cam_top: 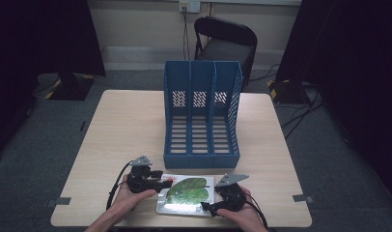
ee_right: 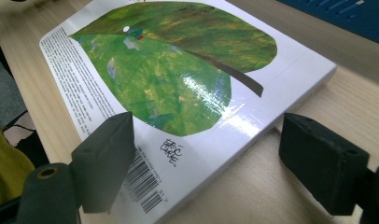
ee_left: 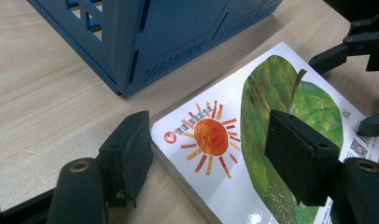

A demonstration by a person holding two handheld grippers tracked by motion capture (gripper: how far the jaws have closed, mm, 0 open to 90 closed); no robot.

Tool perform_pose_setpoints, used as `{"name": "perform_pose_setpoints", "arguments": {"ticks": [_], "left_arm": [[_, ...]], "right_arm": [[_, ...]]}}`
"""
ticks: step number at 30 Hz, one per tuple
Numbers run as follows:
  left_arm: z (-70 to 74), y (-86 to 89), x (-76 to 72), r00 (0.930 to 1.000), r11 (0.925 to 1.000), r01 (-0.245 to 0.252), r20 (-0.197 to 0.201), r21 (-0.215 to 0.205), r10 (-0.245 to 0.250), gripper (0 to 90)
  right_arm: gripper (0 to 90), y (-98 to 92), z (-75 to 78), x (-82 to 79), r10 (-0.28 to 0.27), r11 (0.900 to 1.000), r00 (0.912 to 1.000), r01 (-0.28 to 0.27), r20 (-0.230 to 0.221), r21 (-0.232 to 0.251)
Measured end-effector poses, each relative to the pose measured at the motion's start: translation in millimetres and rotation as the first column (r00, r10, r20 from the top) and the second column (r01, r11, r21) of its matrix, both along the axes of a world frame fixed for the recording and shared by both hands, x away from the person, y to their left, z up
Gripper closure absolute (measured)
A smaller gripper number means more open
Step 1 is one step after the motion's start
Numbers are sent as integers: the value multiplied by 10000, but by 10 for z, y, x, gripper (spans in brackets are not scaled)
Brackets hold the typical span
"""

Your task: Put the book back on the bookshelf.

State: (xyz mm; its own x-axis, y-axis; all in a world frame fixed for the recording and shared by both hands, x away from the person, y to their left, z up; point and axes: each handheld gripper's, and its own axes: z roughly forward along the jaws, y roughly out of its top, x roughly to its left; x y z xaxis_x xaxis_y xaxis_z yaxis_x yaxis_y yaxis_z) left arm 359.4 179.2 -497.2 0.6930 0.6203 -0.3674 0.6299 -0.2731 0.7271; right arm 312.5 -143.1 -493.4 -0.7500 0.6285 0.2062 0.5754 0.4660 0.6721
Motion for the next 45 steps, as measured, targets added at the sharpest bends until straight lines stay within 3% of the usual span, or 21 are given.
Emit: {"name": "perform_pose_setpoints", "arguments": {"ticks": [2,5,8,16,21,27,30,36,41,43,45], "left_arm": [[-4,3,2,10000,10000,7,-35,-42,-8,317],[-27,-18,-7,9996,9990,250,-123,370,-245,303],[-23,-19,-10,9995,9989,279,-129,386,-275,290],[50,61,-14,9999,9996,139,-13,-259,-139,362],[85,73,-17,9999,9980,100,19,-627,-99,362],[92,95,-5,9989,9925,-171,-457,-1208,117,361],[88,103,-2,9980,9912,-255,-601,-1300,178,359],[96,142,-5,9943,9787,-533,-1013,-1984,336,360],[68,177,-14,9901,9754,-661,-1349,-2103,381,359],[69,198,-13,9872,9663,-786,-1544,-2452,411,360],[73,208,-10,9867,9622,-812,-1576,-2599,407,365]], "right_arm": [[181,0,1,-4,13,10000,10000,-13,-11,-13],[184,-7,3,-21,63,10000,10000,-63,-50,-1],[183,-11,4,-35,132,9999,9999,-132,-46,-22],[154,-11,6,-98,330,9995,9994,-330,-136,-14],[130,-15,7,-119,423,9991,9989,-422,-197,25],[85,13,0,-154,590,9981,9982,-591,-86,-184],[81,22,-6,-163,603,9979,9982,-602,32,-248],[73,32,-14,-179,619,9976,9979,-612,178,-328],[67,41,-22,-181,648,9975,9975,-640,263,-315],[65,44,-26,-183,611,9978,9977,-603,284,-276],[64,40,-28,-183,571,9982,9980,-566,262,-205]]}}
